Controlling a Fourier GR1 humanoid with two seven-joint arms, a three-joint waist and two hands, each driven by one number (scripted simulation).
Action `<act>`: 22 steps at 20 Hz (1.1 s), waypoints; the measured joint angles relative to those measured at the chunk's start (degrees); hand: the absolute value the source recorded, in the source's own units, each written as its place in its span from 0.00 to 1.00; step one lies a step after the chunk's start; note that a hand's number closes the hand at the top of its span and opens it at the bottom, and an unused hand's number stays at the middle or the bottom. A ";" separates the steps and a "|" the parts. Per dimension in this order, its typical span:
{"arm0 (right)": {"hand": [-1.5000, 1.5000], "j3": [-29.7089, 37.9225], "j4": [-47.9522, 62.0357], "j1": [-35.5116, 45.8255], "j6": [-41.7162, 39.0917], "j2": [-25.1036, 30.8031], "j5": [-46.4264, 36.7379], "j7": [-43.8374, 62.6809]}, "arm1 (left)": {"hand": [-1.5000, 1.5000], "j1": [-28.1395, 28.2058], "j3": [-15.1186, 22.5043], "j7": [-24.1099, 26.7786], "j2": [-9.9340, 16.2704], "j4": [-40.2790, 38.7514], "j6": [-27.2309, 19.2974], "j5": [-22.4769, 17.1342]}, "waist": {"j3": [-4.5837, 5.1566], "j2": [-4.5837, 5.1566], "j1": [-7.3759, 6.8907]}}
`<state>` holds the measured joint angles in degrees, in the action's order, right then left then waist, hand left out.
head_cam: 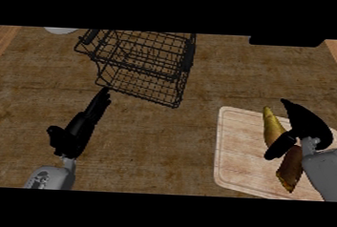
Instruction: Pick the pear from the cutting board and place it in the tiered basket
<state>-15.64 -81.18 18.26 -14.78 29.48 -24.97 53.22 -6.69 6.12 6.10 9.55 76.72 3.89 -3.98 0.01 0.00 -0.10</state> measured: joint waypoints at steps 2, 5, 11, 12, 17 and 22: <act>1.00 1.32 1.84 0.77 -0.25 -1.61 -1.37 -1.21 | 0.50 0.57 -0.44 -0.35 -0.12 0.95 0.41 0.10 | 0.01 -0.01 -0.06; 1.00 2.40 2.76 0.83 2.75 -2.86 -2.89 -5.52 | 0.50 1.27 -0.27 -0.44 -0.68 1.75 0.31 0.39 | 0.05 -0.05 -0.09; 1.00 3.45 5.16 0.90 6.98 -5.77 -8.69 -11.75 | 0.50 0.61 -0.82 -0.53 -1.60 0.85 0.90 1.26 | 0.26 -0.23 0.01; 1.00 3.80 5.94 1.67 6.96 -6.29 -9.27 -12.23 | 0.50 -0.10 -0.66 -0.52 -2.27 -0.13 0.46 1.83 | 0.27 -0.23 0.05; 1.00 5.91 6.82 2.60 6.81 -8.21 -12.85 -14.12 | 0.50 -0.48 -1.95 -1.19 -2.35 0.36 1.12 2.38 | 0.19 -0.17 0.04; 1.00 4.96 -0.23 -1.14 5.98 -7.09 -16.93 -13.28 | 0.50 -1.29 -2.57 -1.12 -2.88 -0.64 1.30 2.73 | 0.06 -0.12 0.22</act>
<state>-10.68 -81.41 17.13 -8.79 22.39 -41.90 39.94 -7.98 3.54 4.98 6.67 76.09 5.19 -1.25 0.06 -0.12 0.13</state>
